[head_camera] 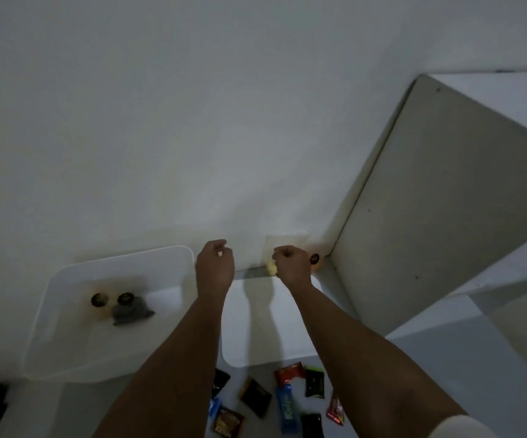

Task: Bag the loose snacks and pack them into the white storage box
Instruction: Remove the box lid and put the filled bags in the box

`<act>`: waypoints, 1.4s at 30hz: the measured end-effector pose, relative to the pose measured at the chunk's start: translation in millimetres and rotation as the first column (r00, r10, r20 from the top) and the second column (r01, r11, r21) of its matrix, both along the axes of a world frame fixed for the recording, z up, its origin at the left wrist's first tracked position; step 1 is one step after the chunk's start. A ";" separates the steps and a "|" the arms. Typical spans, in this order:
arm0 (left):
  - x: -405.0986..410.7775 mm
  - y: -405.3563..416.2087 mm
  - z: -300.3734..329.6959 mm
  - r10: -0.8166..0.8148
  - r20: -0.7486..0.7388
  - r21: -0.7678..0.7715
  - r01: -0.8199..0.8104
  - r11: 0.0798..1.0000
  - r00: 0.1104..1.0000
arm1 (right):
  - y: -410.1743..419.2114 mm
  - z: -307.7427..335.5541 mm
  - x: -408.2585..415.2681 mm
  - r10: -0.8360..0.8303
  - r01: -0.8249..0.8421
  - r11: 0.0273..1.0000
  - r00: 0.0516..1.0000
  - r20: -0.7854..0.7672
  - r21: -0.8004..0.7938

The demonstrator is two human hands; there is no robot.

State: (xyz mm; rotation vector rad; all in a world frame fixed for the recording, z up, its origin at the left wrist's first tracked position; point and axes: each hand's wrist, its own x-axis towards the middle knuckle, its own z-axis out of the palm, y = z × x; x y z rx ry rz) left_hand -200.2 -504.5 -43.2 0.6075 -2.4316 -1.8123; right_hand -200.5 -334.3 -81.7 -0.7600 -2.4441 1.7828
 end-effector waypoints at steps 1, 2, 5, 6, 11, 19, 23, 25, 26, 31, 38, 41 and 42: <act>-1.6 14.6 -4.7 -0.030 0.018 0.003 0.030 1.000 0.999 | 21.1 -6.6 0.0 -0.034 0.033 0.999 0.999 0.013 0.022; -3.3 29.1 -9.9 -0.054 0.036 0.004 0.054 0.999 0.998 | 39.8 -10.6 -0.1 -0.071 0.070 0.997 0.997 0.031 0.040; -9.7 62.1 -31.3 -0.118 0.121 -0.012 0.120 0.993 0.986 | 87.3 -27.7 -7.4 -0.153 0.150 0.988 0.982 0.108 0.036; -13.2 69.9 -39.8 -0.124 0.148 -0.021 0.128 0.991 0.981 | 99.1 -32.0 -11.9 -0.185 0.183 0.983 0.972 0.148 0.028; -38.8 99.2 -72.5 -0.103 0.242 -0.003 0.107 0.994 0.965 | 147.0 -65.4 -37.7 -0.087 0.103 0.994 0.956 0.279 -0.042; -74.5 114.0 -108.9 -0.091 0.190 -0.117 0.114 0.987 0.978 | 158.6 -109.7 -78.2 -0.099 0.117 0.991 0.964 0.246 -0.060; -80.2 119.2 -115.2 -0.112 0.190 -0.142 0.140 0.980 0.975 | 160.1 -112.7 -82.4 -0.115 0.132 0.988 0.974 0.193 -0.076; -80.9 122.3 -115.9 -0.130 0.163 -0.158 0.156 0.975 0.978 | 157.8 -102.2 -81.5 -0.070 0.079 0.996 0.983 0.168 -0.048; -79.9 123.3 -114.0 -0.145 0.145 -0.163 0.168 0.972 0.979 | 156.7 -99.1 -81.3 -0.048 0.052 0.998 0.987 0.155 -0.025; -68.6 115.2 -91.1 -0.271 0.075 -0.184 0.281 0.942 0.960 | 130.3 -76.1 -65.4 0.030 -0.028 0.999 0.996 0.087 -0.034; -43.2 78.5 -55.1 -0.245 0.010 -0.145 0.244 0.959 0.969 | 91.9 -45.5 -25.6 -0.011 0.008 0.982 1.000 0.015 0.191; -34.5 49.7 -26.3 -0.240 -0.007 -0.154 0.236 0.960 0.971 | 67.8 -12.9 -9.9 -0.022 0.041 0.987 0.993 -0.118 0.158; -32.1 38.0 -15.9 -0.235 -0.031 -0.156 0.227 0.961 0.972 | 58.6 -0.9 -7.9 -0.021 0.037 0.993 0.989 -0.145 0.110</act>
